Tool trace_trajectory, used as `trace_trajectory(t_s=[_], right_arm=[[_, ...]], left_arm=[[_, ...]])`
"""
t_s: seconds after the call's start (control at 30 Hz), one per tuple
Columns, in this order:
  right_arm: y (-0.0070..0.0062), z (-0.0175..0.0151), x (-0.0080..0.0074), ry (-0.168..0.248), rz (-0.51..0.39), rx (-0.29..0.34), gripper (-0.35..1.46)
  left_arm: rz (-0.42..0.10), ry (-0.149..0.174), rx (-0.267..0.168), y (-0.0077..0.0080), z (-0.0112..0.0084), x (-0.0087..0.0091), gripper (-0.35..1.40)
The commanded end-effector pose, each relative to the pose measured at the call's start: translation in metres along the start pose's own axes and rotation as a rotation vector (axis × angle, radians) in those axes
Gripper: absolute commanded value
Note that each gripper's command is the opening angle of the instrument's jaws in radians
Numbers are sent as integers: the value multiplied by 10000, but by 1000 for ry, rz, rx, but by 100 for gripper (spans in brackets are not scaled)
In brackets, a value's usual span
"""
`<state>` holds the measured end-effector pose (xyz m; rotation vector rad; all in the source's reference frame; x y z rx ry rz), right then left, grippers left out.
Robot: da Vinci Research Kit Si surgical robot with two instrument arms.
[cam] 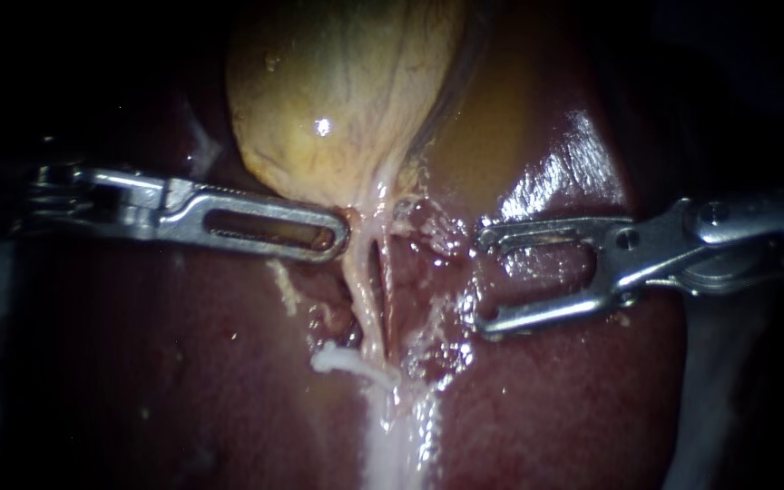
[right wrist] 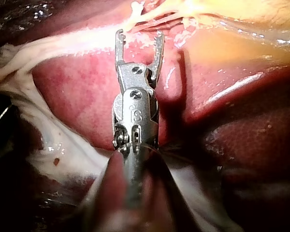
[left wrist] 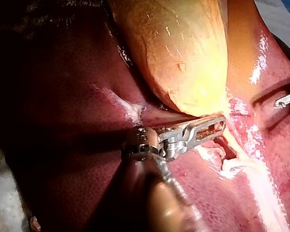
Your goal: Going back first clip left tube
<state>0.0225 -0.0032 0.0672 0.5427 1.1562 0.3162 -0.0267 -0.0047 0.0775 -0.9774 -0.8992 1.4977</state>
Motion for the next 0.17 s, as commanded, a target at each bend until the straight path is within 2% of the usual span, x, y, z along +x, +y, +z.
trace_trajectory(t_s=[0.03,0.17], right_arm=[[0,0,0,0,0,0,50],[0,0,0,0,0,0,50]], left_arm=[[-1,0,0,0,0,0,-35],[-1,0,1,0,0,0,-35]])
